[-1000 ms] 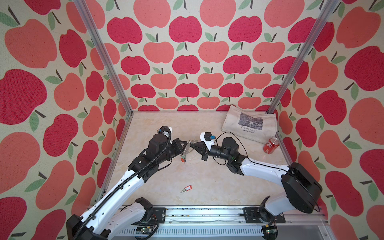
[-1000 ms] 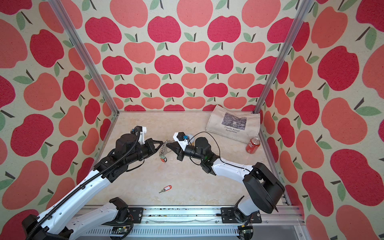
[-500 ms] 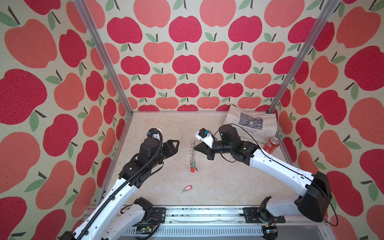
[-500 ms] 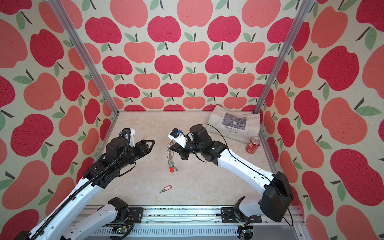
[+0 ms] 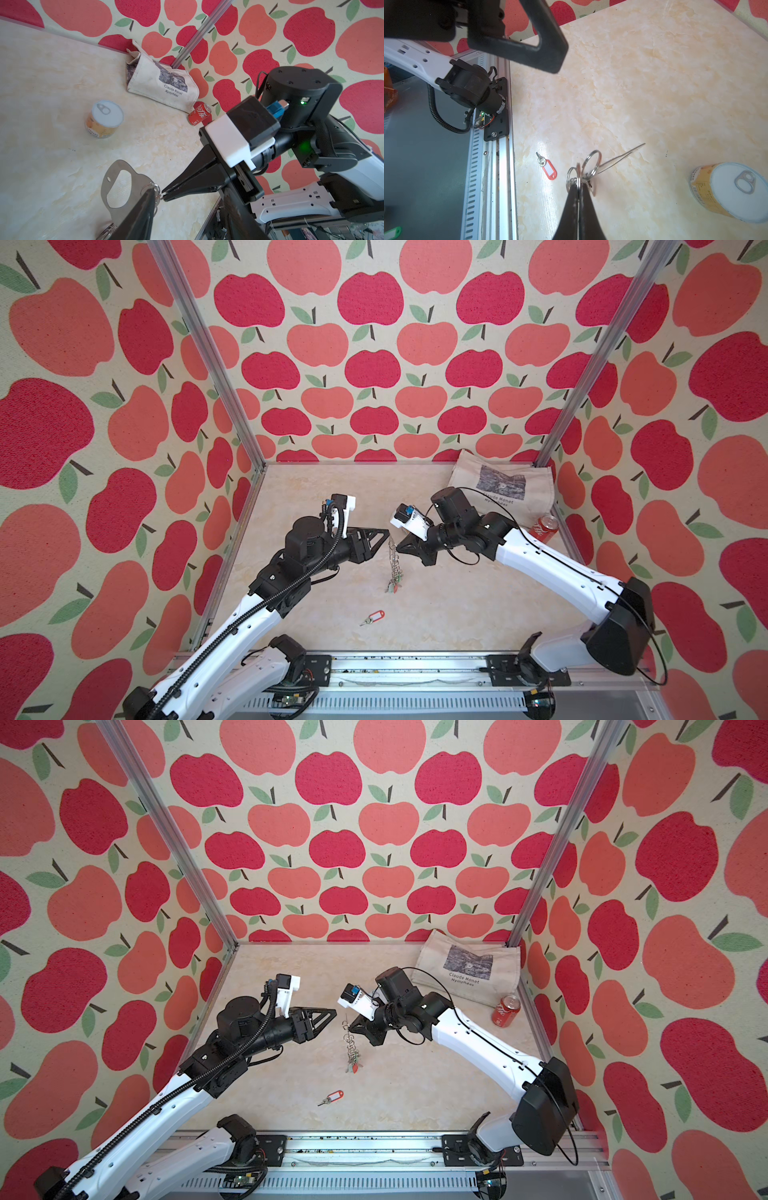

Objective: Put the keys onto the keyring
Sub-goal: 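Open and withdraw the left gripper while the right gripper holds the plate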

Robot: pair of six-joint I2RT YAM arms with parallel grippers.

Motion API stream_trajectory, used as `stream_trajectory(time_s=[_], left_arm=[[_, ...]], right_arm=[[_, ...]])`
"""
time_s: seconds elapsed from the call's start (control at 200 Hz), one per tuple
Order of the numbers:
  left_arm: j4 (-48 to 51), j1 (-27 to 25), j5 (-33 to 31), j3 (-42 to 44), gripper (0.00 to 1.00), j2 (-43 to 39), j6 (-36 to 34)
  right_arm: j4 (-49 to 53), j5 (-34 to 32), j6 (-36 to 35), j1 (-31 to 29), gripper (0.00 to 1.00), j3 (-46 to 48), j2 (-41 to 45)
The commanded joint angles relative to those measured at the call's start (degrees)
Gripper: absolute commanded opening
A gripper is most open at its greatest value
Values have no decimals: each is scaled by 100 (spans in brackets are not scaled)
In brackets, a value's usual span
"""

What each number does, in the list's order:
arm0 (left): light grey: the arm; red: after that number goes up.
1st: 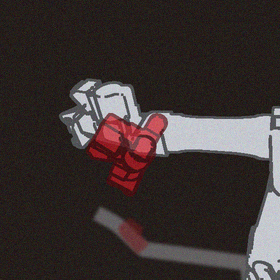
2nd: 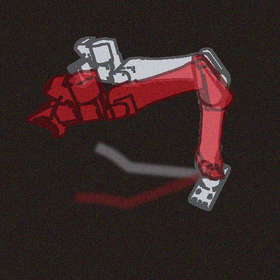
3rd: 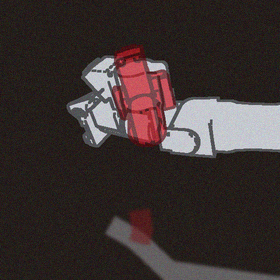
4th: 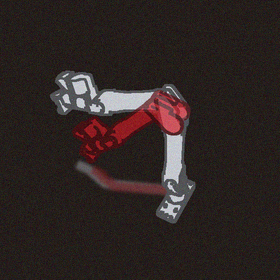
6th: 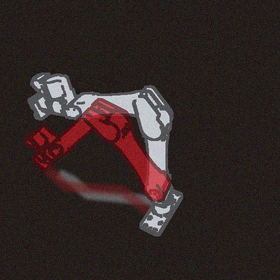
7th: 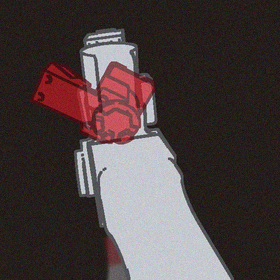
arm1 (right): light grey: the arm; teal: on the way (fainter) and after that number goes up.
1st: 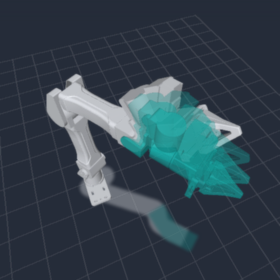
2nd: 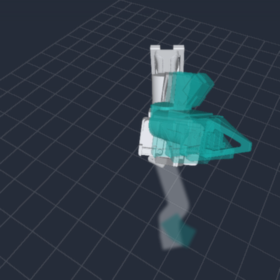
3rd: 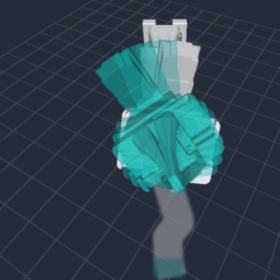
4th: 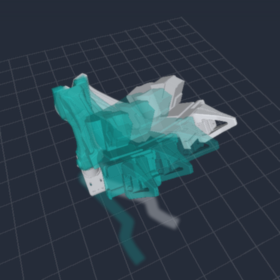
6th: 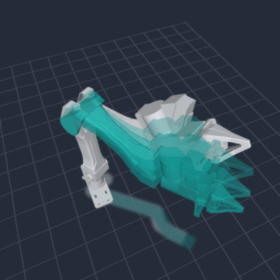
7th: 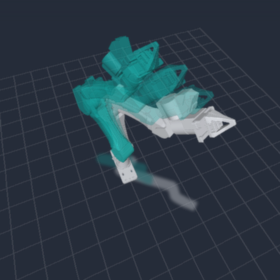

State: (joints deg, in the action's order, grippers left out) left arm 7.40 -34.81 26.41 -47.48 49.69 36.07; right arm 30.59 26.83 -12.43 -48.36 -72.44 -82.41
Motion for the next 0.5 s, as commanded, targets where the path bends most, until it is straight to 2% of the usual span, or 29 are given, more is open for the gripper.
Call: stream_trajectory(time_s=[0.0,0.115,0.27,0.495], left_arm=[[19,-233,328,-318,53,234,-600],[246,-471,160,-445,47,391,-918],[168,-546,-186,-309,41,191,-1039],[-30,-549,-124,-207,37,2,-1165]], right_arm=[[41,191,-94,20,0,-210,119],[-61,269,-85,26,0,-183,255],[-169,414,-107,45,0,-141,465],[-506,783,-43,125,0,23,841]])
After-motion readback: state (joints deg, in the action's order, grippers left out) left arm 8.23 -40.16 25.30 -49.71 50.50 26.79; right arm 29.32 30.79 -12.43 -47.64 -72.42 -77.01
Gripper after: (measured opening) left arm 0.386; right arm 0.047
